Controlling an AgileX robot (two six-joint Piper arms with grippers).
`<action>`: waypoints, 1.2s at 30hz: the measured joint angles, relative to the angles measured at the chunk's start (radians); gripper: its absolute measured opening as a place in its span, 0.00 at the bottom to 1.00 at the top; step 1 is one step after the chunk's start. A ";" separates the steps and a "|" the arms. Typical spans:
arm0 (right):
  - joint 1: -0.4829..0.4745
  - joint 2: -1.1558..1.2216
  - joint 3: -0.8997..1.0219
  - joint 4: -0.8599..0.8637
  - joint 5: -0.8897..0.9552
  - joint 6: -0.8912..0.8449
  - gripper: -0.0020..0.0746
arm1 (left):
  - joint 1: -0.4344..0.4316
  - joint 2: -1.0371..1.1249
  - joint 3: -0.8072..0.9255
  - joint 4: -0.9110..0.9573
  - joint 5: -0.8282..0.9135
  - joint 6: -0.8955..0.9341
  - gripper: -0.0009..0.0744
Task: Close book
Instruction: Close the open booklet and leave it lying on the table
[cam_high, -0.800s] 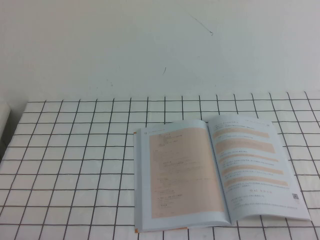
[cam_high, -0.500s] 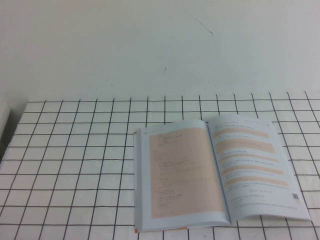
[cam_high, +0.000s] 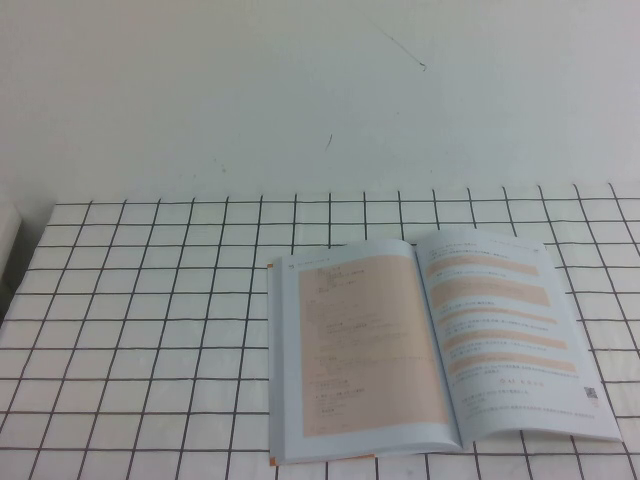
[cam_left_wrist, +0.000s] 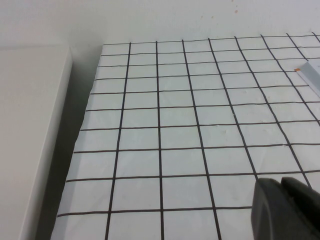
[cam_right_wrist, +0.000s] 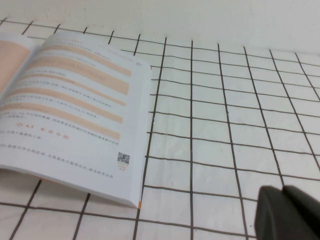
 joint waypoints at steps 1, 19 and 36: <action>0.000 0.000 0.000 0.000 0.000 0.000 0.02 | 0.000 0.000 0.000 0.000 0.000 0.000 0.01; 0.000 0.000 0.006 0.000 -0.067 0.000 0.02 | 0.000 0.000 0.006 -0.014 -0.123 0.000 0.01; 0.000 0.000 0.006 0.000 -0.462 0.000 0.02 | 0.000 0.000 0.006 -0.073 -0.513 -0.002 0.01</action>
